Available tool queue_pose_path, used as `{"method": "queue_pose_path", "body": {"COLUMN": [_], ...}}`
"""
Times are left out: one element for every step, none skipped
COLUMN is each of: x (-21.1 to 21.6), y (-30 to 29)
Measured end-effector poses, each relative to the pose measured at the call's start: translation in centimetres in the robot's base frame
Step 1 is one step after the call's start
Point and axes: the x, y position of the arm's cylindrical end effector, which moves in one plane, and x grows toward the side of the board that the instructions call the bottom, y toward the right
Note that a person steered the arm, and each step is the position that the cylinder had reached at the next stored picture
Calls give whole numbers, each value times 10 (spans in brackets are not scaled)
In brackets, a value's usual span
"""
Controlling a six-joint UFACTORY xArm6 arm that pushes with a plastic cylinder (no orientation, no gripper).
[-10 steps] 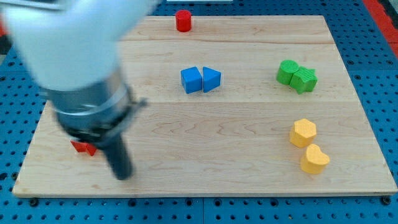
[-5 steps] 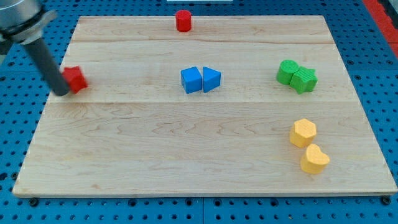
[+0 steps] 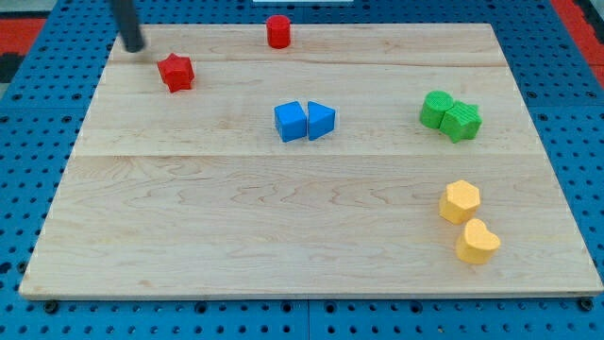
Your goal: Move the red star to the bottom left of the red circle
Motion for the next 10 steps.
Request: {"method": "queue_pose_path", "body": {"x": [49, 70, 82, 98, 67, 46, 76, 61, 25, 30], "y": [49, 118, 185, 214, 222, 229, 237, 290, 249, 245]}}
